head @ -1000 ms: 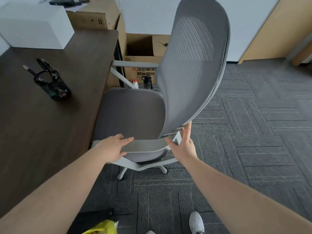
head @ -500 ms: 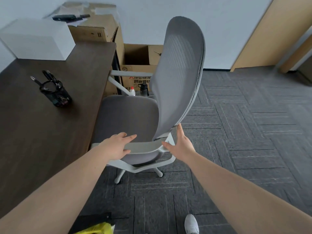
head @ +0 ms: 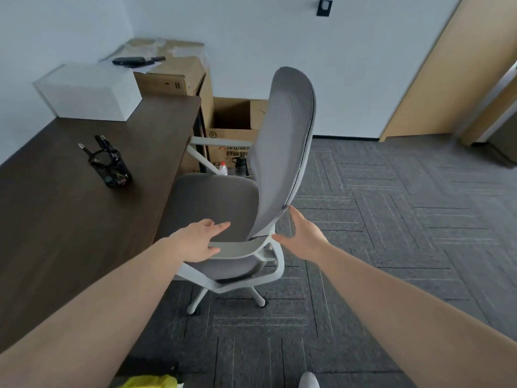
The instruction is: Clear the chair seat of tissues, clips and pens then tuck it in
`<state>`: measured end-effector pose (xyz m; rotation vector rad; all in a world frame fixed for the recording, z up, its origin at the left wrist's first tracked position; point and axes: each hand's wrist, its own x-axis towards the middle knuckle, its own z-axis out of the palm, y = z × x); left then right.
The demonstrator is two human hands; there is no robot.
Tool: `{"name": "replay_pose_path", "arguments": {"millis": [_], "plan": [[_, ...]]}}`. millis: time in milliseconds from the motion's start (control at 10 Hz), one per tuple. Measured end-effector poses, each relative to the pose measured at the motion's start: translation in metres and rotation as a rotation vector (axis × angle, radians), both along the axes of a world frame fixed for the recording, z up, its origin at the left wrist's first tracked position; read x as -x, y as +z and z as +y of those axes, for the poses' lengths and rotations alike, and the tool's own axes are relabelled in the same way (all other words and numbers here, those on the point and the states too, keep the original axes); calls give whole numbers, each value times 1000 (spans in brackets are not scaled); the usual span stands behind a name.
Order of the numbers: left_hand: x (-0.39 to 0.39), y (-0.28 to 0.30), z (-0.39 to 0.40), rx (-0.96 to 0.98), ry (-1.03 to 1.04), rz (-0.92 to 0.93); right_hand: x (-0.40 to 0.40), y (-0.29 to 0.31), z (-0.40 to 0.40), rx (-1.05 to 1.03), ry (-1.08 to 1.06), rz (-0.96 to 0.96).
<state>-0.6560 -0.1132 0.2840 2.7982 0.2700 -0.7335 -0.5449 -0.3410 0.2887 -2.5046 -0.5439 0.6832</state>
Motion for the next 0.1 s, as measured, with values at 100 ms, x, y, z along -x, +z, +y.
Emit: {"name": "replay_pose_path", "arguments": {"millis": [100], "plan": [[0, 9, -5, 3, 6, -13, -4, 8, -8, 36, 73, -46]]}}
